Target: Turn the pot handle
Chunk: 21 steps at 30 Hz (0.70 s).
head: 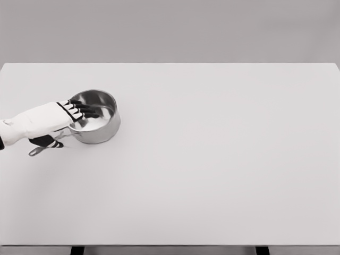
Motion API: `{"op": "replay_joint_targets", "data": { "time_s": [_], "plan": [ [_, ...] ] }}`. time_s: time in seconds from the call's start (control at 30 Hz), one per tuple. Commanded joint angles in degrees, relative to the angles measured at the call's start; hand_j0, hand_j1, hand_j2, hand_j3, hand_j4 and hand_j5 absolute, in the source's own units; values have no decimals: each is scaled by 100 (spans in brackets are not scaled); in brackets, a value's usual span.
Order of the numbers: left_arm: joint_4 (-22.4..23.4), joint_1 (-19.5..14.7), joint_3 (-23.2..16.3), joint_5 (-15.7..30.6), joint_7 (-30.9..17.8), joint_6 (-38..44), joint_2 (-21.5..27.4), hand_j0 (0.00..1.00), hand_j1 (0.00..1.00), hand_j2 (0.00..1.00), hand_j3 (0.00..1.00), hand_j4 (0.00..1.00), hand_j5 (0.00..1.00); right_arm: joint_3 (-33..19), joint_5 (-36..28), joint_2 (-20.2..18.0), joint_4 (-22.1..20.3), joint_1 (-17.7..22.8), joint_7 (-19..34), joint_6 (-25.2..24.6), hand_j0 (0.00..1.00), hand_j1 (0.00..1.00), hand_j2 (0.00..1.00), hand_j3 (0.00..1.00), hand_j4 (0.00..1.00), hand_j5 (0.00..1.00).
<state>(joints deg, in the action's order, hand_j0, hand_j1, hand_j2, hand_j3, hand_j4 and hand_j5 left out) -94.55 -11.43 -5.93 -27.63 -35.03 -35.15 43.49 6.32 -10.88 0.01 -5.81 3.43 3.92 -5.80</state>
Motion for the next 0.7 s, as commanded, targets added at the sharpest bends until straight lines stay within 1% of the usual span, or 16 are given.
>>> {"op": "replay_joint_targets", "data": {
  "time_s": [0.0, 0.23, 0.37, 0.5, 0.63, 0.67],
  "plan": [
    [112, 0, 57, 38, 3, 15, 116, 100, 100, 100, 100, 100, 100, 1, -2, -1, 1, 0, -5, 0, 100, 100, 100, 100, 100, 100],
    [446, -18, 242, 30, 3, 15, 169, 100, 100, 100, 100, 100, 100, 1, 7, -1, 10, 0, 4, 0, 100, 100, 100, 100, 100, 100],
    [648, -88, 268, 30, 3, 15, 169, 100, 100, 100, 100, 100, 100, 1, 7, -1, 1, 0, 4, 0, 100, 100, 100, 100, 100, 100],
    [780, -97, 391, 30, 3, 15, 169, 100, 100, 100, 100, 100, 100, 1, 7, -1, 1, 0, -5, 0, 100, 100, 100, 100, 100, 100],
    [920, -123, 391, 12, 3, 15, 169, 100, 100, 100, 100, 100, 100, 1, 7, -1, 1, 0, -5, 0, 100, 100, 100, 100, 100, 100],
    [990, -176, 382, 3, 3, 15, 169, 100, 100, 100, 100, 100, 100, 1, 7, -1, 1, 0, 4, 0, 100, 100, 100, 100, 100, 100]
  ]
}}
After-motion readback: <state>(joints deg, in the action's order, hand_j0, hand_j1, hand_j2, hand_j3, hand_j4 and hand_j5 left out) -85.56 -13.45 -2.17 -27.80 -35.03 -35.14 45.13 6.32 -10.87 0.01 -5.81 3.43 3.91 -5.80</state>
